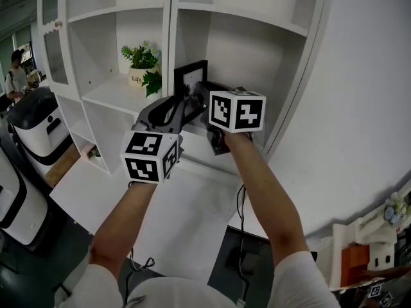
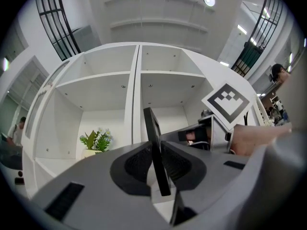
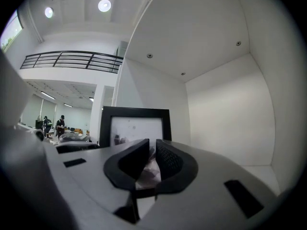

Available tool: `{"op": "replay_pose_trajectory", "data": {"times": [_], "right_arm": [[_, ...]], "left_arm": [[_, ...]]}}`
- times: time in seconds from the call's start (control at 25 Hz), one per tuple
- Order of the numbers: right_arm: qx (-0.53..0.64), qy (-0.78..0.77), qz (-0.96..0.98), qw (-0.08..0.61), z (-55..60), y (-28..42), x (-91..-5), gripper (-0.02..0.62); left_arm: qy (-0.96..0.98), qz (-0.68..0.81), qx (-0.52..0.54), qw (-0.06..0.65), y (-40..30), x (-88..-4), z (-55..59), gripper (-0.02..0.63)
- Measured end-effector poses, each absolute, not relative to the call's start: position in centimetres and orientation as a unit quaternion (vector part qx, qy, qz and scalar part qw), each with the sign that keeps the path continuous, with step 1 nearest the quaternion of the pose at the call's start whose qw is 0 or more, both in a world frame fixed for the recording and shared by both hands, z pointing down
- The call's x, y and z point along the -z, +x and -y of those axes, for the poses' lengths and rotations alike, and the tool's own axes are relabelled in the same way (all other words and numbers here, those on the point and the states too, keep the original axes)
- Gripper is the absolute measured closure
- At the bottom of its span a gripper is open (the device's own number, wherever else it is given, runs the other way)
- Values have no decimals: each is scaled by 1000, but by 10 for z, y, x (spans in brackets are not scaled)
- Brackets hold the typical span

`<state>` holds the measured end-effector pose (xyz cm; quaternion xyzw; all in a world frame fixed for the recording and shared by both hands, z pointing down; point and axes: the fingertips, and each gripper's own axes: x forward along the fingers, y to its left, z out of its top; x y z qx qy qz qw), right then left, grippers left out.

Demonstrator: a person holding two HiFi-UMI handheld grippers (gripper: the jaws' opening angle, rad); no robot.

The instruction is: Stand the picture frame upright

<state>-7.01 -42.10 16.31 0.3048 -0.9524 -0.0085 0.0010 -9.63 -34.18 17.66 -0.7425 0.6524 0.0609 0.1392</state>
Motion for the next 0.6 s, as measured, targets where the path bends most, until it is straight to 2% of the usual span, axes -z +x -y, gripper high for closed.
{"op": "replay_pose_trajectory", "data": {"times": [0.36, 0.6], "right_arm": [[45, 307, 951, 2, 412, -84, -163, 552], [36, 303, 952, -2, 414, -87, -164, 548]], "left_arm": [[-737, -657, -57, 149, -97, -176, 346, 535], [-725, -661, -45, 187, -93, -170, 343, 538]]}}
